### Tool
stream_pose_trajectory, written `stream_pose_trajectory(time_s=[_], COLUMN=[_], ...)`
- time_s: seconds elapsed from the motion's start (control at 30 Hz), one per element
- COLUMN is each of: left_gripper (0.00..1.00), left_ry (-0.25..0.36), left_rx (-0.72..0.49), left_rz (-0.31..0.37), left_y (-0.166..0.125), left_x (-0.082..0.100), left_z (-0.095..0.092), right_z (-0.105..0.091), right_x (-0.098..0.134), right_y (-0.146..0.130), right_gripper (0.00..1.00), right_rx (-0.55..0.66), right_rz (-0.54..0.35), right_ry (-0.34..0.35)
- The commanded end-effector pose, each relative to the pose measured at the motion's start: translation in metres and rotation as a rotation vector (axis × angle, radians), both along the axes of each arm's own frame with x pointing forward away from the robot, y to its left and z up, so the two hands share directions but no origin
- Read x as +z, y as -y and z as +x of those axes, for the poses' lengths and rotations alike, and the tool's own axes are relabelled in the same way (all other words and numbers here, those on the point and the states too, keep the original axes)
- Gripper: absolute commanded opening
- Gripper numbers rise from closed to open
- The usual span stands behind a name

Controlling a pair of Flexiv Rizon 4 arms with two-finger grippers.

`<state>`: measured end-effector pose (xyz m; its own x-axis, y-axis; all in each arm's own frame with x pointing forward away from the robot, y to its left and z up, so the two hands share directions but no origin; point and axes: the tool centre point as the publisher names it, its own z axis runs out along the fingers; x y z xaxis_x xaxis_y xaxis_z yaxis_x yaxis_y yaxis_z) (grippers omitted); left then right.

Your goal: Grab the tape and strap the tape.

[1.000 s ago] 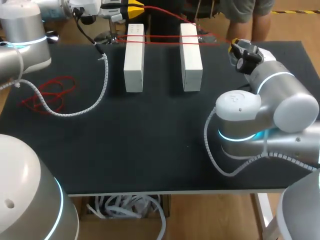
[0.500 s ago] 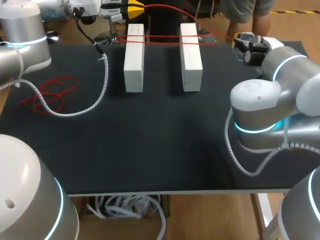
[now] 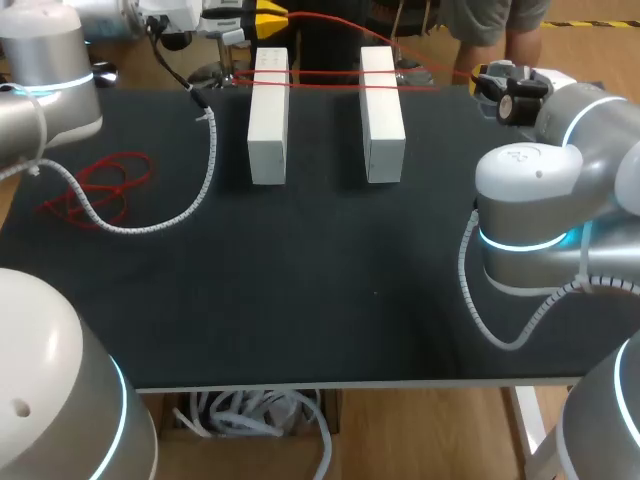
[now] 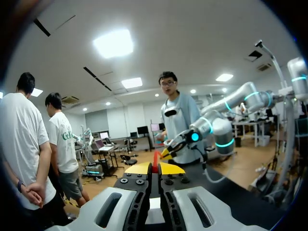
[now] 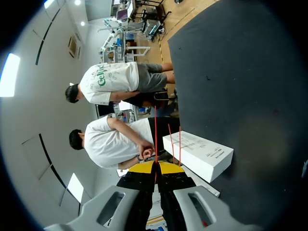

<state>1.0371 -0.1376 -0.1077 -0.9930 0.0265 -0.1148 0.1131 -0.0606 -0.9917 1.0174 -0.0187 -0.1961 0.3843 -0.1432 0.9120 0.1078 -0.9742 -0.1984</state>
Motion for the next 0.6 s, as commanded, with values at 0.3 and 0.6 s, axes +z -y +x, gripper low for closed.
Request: stream_pose_trajectory(time_s=[0.3,0.6], left_gripper=[0.00,0.00], left_ry=[-0.300,-0.300], left_rx=[-0.141,-0.141], left_rz=[0.611,0.611], left_y=[0.017,0.017], left_x=[-0.019,-0.019], left_z=[0.009,0.009], right_z=[0.000,0.000], right_x=[0.004,0.004], right_y=[0.001,0.001], right_gripper=[0.00,0.00], right_rx=[0.005,0.005], right_rz=[-0.005,-0.005], right_ry=[-0.026,-0.026])
